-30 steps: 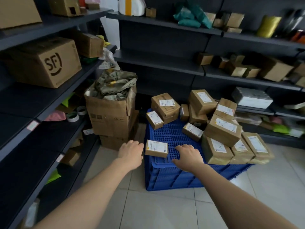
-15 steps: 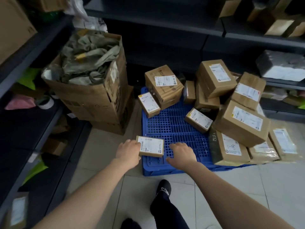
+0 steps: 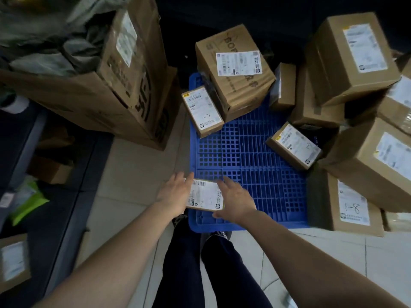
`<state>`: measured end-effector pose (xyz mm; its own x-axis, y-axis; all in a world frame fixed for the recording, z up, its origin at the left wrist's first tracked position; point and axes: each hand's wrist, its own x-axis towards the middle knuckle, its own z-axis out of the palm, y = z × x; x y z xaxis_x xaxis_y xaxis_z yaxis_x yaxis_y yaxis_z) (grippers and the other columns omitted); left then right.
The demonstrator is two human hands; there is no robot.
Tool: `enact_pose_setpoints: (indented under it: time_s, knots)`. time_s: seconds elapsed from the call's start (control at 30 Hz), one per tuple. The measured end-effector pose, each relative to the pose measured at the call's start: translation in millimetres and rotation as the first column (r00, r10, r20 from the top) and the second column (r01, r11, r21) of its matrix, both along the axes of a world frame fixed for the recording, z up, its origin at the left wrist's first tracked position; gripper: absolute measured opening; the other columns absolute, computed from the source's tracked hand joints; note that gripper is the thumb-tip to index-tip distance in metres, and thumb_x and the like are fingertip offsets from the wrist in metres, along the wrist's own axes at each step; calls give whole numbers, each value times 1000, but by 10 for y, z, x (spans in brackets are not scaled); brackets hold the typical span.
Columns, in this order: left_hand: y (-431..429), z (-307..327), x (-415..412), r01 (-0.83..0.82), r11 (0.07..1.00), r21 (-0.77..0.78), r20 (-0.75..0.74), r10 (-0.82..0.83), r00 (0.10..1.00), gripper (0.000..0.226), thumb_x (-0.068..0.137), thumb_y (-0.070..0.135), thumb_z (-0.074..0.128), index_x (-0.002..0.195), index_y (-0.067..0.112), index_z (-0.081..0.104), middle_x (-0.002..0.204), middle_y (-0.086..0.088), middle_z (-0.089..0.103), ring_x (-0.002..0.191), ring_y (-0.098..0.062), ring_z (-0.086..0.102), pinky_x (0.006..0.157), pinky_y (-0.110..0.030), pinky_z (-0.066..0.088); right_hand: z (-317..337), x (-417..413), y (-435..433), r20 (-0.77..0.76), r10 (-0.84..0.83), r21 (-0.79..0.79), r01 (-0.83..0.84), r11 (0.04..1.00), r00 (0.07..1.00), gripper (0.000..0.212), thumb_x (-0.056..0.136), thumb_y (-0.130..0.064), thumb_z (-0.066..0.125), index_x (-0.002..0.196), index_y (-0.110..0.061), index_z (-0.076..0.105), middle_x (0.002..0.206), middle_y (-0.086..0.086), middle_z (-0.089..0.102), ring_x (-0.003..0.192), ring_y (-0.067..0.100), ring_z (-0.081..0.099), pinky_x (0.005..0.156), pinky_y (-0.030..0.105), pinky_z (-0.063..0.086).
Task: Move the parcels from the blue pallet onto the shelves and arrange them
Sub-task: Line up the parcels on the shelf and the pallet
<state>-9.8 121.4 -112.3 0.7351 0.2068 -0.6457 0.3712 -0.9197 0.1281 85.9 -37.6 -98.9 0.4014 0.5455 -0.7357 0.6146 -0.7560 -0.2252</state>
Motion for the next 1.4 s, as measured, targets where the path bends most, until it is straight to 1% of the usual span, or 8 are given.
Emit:
enact_pose_setpoints:
  time_s: [0.2, 0.33, 0.6, 0.77, 0.97, 1.1, 1.27, 1.4]
  knots:
    - [267, -46, 303, -53, 982, -179, 54, 64, 996, 64, 85, 8, 60, 143, 22, 35, 125, -3, 39, 113, -21, 47, 83, -39, 50, -209, 110, 195, -3, 95, -36, -95, 995, 995, 118, 72, -54, 77, 154, -18, 1, 160, 6, 15, 145, 26, 19, 116, 45, 25]
    - [365, -117, 384, -293, 907, -303, -73, 284, 956, 82, 81, 20, 74, 149, 22, 28, 143, -5, 41, 126, -24, 47, 100, -39, 44, -332, 127, 262, -70, 71, -59, -75, 995, 995, 83, 72, -51, 77, 139, -19, 38, 134, 3, 49, 125, 25, 45, 100, 40, 41]
    - [444, -315, 399, -797, 158, -582, -302, 869, 393, 24, 82, 36, 73, 91, 18, 58, 96, -8, 71, 87, -22, 66, 81, -40, 56, -429, 221, 329, -433, -549, 13, 614, 790, 715, 38, 82, -28, 75, 115, -20, 58, 110, -4, 67, 98, 15, 63, 89, 38, 53]
    - [555, -133, 668, -694, -68, -717, -219, 967, 131, 61, 80, 35, 75, 132, 18, 48, 119, -2, 60, 108, -18, 58, 89, -31, 48, -257, 455, 628, -600, -656, 54, 841, 539, 458, 42, 87, -32, 70, 125, -24, 54, 114, -4, 66, 101, 16, 65, 91, 43, 54]
    - [676, 67, 785, -520, -208, -829, -360, 909, 210, 61, 81, 0, 71, 118, 42, 45, 97, 12, 69, 87, -7, 68, 64, -26, 53, -67, 639, 978, -577, -631, 263, 850, 457, 518, 35, 90, -33, 65, 123, -27, 55, 107, -4, 67, 97, 12, 64, 85, 36, 56]
    - [857, 111, 715, -484, -335, -809, -449, 882, 141, 46, 84, 6, 65, 123, 28, 56, 106, -4, 73, 90, -20, 71, 65, -34, 56, -40, 816, 1124, -283, -677, 456, 716, 529, 680, 32, 98, -40, 48, 94, -13, 65, 85, 5, 63, 76, 16, 56, 68, 33, 45]
    - [1035, 35, 739, -427, -447, -786, -493, 870, -5, 38, 88, 13, 59, 125, 21, 55, 112, -8, 70, 101, -26, 67, 81, -46, 56, -171, 1154, 1428, -57, -462, 476, 430, 767, 885, 43, 103, -18, 37, 146, -14, 38, 154, 10, 30, 141, 27, 25, 114, 42, 28]
    - [1126, -77, 878, -425, -435, -794, -443, 893, -85, 45, 86, 13, 66, 128, 23, 54, 110, -3, 72, 94, -18, 70, 66, -35, 58, -263, 1370, 1611, -39, -372, 347, 362, 865, 927, 55, 103, -19, 33, 154, -17, 13, 162, 9, 5, 149, 24, 3, 120, 42, 13]
